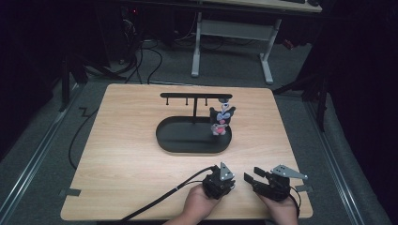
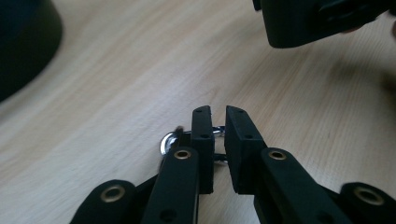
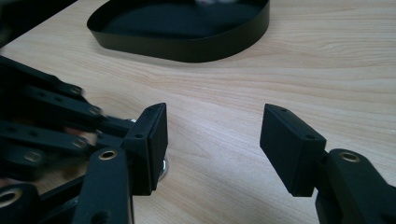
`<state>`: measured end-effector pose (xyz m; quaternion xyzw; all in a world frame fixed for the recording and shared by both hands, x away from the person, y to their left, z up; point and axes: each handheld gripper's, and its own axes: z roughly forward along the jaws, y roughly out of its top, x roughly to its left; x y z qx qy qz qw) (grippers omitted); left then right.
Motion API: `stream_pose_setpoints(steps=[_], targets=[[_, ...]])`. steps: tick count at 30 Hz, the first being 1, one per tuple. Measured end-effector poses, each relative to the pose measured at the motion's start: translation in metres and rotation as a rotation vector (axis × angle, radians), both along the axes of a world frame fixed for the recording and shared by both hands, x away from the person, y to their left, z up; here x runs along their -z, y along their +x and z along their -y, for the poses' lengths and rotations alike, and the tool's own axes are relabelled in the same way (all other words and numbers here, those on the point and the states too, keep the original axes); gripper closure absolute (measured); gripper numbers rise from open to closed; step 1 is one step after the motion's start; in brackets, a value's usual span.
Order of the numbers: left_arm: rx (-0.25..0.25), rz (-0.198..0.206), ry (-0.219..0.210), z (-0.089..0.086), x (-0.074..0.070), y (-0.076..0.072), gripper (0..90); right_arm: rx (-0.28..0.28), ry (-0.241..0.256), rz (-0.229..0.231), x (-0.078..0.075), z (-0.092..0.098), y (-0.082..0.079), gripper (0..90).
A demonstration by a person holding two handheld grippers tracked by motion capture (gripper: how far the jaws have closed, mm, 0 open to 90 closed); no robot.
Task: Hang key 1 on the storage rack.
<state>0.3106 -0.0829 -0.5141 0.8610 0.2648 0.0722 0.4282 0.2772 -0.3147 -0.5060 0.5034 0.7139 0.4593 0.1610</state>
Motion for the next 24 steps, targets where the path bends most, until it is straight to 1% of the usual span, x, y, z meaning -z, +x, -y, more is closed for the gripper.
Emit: stream_pose_setpoints(steps=[3, 4, 5, 8, 11, 12, 13, 17, 19, 20, 21, 22, 23, 24], targets=[[-0.030, 0.029, -0.042, -0.028, -0.015, -0.001, 81.0, 0.000, -0.001, -0.004, 0.001, 0.001, 0.002, 42.3], [-0.045, 0.049, -0.042, -0.041, -0.019, 0.000, 80.5, -0.001, -0.003, -0.006, 0.002, 0.000, 0.002, 42.4], [-0.058, 0.062, -0.039, -0.050, -0.022, 0.000, 79.9, -0.009, -0.008, -0.007, 0.002, -0.001, 0.003, 42.5], [-0.116, 0.090, -0.019, -0.084, -0.025, 0.004, 78.3, -0.027, -0.023, -0.016, 0.004, -0.004, 0.003, 42.8], [-0.193, 0.080, -0.012, -0.128, -0.020, 0.009, 75.6, -0.055, -0.042, -0.018, 0.005, -0.009, 0.002, 43.1], [-0.219, 0.075, -0.007, -0.143, -0.018, 0.010, 74.8, -0.061, -0.054, -0.018, 0.005, -0.011, 0.003, 43.1], [-0.255, 0.066, -0.006, -0.162, -0.013, 0.011, 73.5, -0.069, -0.070, -0.021, 0.006, -0.012, 0.003, 43.1], [-0.361, 0.049, 0.013, -0.221, 0.002, 0.009, 66.8, -0.105, -0.100, -0.057, 0.012, -0.019, 0.005, 43.4], [-0.399, 0.026, 0.008, -0.249, 0.007, 0.008, 63.4, -0.125, -0.115, -0.081, 0.014, -0.022, 0.006, 43.7], [-0.410, 0.021, 0.010, -0.262, 0.009, 0.009, 63.0, -0.131, -0.118, -0.094, 0.014, -0.024, 0.007, 42.0], [-0.420, 0.029, 0.027, -0.274, 0.009, 0.009, 62.8, -0.127, -0.116, -0.112, 0.015, -0.026, 0.008, 40.8], [-0.437, 0.043, 0.031, -0.284, 0.009, 0.009, 62.0, -0.136, -0.118, -0.123, 0.015, -0.027, 0.010, 40.7], [-0.451, 0.045, 0.022, -0.295, 0.008, 0.009, 61.1, -0.137, -0.122, -0.128, 0.014, -0.030, 0.010, 41.1], [-0.461, 0.036, 0.004, -0.304, 0.008, 0.009, 59.6, -0.140, -0.129, -0.129, 0.014, -0.032, 0.011, 42.4]])
